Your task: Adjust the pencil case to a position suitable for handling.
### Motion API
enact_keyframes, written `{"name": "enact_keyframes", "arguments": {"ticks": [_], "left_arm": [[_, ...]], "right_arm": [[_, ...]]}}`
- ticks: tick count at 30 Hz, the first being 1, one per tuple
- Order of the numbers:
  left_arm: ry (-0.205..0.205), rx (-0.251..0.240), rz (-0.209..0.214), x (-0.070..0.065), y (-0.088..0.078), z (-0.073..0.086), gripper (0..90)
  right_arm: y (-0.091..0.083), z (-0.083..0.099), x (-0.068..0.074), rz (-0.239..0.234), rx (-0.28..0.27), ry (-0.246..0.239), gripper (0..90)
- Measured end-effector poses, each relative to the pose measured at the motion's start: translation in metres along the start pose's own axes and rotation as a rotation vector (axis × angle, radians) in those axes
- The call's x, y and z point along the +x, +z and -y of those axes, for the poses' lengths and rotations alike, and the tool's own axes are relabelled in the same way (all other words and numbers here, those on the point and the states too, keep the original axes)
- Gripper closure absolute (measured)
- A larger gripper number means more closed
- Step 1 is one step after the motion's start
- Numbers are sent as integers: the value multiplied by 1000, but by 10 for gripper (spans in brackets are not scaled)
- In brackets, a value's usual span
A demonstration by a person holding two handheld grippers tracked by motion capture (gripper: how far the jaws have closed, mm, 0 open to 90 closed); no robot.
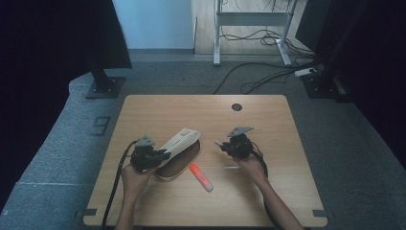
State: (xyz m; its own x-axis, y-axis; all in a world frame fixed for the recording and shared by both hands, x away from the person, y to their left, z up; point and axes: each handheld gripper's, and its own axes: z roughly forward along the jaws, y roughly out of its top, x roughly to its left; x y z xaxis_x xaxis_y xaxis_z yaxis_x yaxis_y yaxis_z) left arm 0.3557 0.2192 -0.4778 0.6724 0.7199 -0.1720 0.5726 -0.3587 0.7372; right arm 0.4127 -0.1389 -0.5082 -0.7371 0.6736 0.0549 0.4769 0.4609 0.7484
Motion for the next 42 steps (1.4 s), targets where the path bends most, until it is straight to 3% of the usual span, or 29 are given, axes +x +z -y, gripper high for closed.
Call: {"name": "enact_keyframes", "arguments": {"ticks": [17, 24, 42], "left_arm": [[5, -1, -1, -1, 0, 0, 744], [-5, 0, 18, -1, 0, 0, 741], [3, -1, 18, -1, 0, 0, 741]], "right_arm": [[20, -18, 22, -46, 1, -38, 780], [30, -21, 26, -51, 11, -45, 780], [58, -34, 37, -64, 26, -66, 780]]}}
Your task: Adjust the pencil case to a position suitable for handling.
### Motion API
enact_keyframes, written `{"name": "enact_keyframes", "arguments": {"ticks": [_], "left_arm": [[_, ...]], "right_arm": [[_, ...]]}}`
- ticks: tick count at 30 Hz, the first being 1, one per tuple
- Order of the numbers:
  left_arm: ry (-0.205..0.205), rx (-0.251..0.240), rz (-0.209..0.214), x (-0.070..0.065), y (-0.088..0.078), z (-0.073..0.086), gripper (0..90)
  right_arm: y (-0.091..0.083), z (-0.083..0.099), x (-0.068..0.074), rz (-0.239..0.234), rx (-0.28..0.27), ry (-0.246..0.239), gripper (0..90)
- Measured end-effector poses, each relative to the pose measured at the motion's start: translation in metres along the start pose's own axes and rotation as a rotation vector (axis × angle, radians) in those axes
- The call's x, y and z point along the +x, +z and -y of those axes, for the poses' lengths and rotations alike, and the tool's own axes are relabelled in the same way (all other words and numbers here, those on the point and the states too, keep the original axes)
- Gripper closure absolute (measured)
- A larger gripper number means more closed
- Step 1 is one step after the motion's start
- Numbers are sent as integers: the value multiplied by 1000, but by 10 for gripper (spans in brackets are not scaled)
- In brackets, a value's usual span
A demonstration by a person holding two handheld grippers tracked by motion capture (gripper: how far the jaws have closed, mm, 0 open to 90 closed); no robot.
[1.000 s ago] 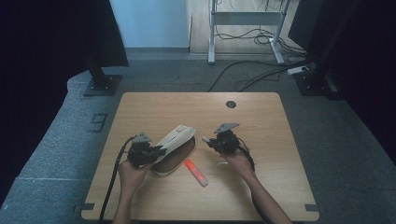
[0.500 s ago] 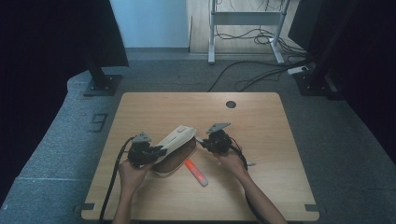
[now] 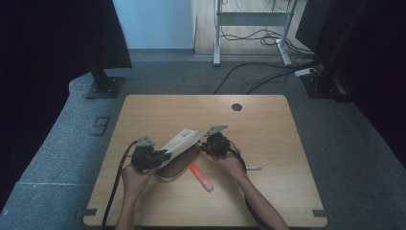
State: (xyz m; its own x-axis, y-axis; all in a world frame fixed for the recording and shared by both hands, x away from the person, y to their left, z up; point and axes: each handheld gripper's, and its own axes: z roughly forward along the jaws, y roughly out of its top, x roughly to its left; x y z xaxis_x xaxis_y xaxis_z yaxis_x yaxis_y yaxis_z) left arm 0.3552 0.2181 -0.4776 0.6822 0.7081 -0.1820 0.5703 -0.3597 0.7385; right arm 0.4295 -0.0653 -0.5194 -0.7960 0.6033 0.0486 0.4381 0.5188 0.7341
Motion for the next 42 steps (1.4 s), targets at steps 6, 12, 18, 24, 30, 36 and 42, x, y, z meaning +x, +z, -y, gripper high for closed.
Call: {"name": "enact_keyframes", "arguments": {"ticks": [6, 12, 18, 24, 30, 36, 42], "left_arm": [[1, -1, 0, 0, 0, 0, 740], [3, -1, 2, 0, 0, 0, 740], [3, 1, 7, 0, 1, 0, 737], [5, 2, 9, -1, 1, 0, 735], [5, 2, 11, -1, 2, 0, 735], [7, 1, 16, -2, 2, 0, 736], [7, 2, 22, -2, 3, 0, 735]], "right_arm": [[9, -3, 3, -2, -3, -9, 780], [17, -5, 1, 13, 8, -9, 780], [23, -9, 0, 21, 3, -20, 780], [28, -12, 2, 24, -3, -21, 780], [35, -15, 2, 35, -1, -32, 779], [40, -18, 3, 44, -5, -33, 778], [47, -17, 3, 46, -14, -29, 776]]}}
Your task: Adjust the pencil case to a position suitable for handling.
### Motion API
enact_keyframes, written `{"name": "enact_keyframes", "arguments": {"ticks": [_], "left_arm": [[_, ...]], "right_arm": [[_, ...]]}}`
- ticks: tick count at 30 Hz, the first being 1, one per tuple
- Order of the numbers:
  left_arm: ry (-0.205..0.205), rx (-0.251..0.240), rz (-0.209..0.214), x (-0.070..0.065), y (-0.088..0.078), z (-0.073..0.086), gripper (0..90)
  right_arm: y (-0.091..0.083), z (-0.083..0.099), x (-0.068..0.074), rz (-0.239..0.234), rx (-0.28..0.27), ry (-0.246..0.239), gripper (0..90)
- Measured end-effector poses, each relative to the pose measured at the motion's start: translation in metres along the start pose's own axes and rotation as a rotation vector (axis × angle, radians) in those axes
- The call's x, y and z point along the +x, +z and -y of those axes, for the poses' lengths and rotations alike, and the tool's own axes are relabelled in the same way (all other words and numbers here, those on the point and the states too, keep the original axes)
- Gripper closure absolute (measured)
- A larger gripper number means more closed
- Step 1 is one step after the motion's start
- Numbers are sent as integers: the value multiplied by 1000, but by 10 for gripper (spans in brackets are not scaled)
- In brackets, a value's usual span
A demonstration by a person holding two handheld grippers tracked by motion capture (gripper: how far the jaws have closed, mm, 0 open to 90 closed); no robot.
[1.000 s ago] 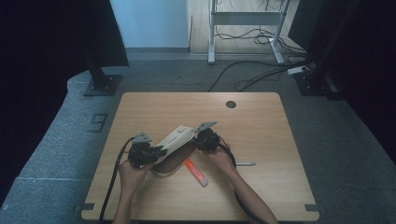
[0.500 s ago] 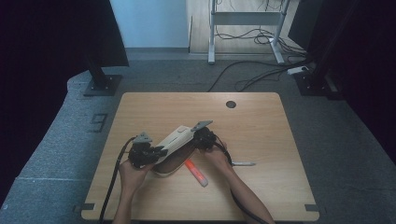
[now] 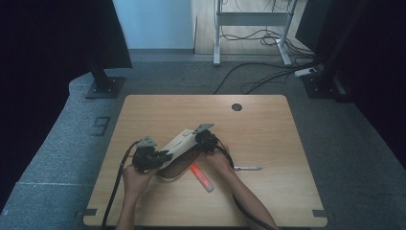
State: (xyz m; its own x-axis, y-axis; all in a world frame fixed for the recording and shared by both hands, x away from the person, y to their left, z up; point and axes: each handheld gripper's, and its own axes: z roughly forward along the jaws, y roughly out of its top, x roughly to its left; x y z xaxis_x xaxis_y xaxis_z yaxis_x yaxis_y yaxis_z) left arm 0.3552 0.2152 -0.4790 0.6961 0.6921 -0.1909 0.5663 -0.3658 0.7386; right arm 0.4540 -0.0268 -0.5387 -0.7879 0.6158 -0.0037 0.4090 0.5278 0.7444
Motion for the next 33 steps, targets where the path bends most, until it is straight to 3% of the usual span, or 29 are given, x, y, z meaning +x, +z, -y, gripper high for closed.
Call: {"name": "enact_keyframes", "arguments": {"ticks": [2, 10, 13, 27, 33], "left_arm": [[1, -1, 0, 0, 0, 0, 734], [5, -8, -4, 0, 1, 0, 726], [8, -8, -5, 1, 1, 1, 724], [13, -9, -12, 2, 3, 1, 727], [14, -7, -16, 1, 4, 1, 730]], "right_arm": [[1, 0, 0, -3, -6, 7, 771], [-2, 1, -3, -21, -16, 2, 544], [-7, 0, 0, -22, -3, -24, 493], [-33, 6, -1, -38, 7, -37, 432], [-44, 9, 1, -20, 16, -45, 367]]}}
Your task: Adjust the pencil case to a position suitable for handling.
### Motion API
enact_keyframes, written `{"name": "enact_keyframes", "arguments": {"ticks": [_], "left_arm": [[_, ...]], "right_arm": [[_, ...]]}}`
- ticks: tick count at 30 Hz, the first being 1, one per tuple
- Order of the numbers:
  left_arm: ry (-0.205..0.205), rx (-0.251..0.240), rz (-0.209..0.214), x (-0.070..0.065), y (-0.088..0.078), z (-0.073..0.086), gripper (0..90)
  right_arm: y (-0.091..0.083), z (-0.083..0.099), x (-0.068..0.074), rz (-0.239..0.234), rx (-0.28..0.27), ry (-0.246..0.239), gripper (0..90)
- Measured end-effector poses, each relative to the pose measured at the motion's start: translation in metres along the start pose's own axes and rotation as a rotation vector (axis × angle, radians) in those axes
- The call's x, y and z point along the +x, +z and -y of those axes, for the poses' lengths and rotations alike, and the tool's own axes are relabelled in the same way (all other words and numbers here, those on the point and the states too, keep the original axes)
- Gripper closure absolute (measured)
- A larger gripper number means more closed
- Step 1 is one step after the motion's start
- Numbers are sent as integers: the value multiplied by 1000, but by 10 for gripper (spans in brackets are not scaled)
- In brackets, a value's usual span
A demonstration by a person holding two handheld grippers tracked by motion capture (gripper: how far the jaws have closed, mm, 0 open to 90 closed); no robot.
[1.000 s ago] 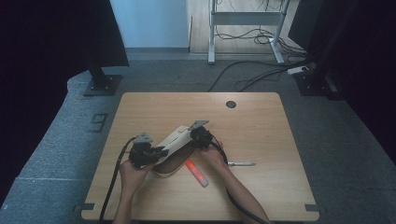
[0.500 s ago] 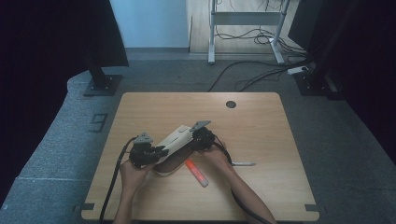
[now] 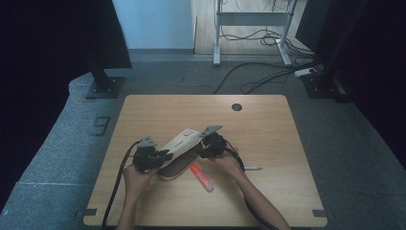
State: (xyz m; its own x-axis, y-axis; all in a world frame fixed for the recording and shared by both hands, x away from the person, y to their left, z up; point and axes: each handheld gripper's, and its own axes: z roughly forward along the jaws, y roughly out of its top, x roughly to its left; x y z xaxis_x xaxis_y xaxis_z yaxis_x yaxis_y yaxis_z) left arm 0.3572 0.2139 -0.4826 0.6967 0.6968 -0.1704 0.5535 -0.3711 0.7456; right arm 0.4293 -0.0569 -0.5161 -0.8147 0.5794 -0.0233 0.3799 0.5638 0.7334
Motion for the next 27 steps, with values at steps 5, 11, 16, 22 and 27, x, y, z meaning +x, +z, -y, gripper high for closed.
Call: {"name": "enact_keyframes", "arguments": {"ticks": [5, 11, 16, 22, 27], "left_arm": [[2, 1, -6, -1, 0, 0, 731], [6, 2, -11, -2, 0, 0, 732], [10, 5, -15, -2, 0, 0, 731], [10, 7, -14, -2, -1, 0, 730], [10, 7, -11, -2, -1, 0, 730]], "right_arm": [[-10, 3, 1, -5, -6, 16, 327], [-19, 11, 2, -19, -10, 47, 301], [-28, 18, 1, -14, -31, 64, 216], [-37, 27, 1, -24, -39, 86, 201], [-43, 35, 4, -18, -39, 86, 203]]}}
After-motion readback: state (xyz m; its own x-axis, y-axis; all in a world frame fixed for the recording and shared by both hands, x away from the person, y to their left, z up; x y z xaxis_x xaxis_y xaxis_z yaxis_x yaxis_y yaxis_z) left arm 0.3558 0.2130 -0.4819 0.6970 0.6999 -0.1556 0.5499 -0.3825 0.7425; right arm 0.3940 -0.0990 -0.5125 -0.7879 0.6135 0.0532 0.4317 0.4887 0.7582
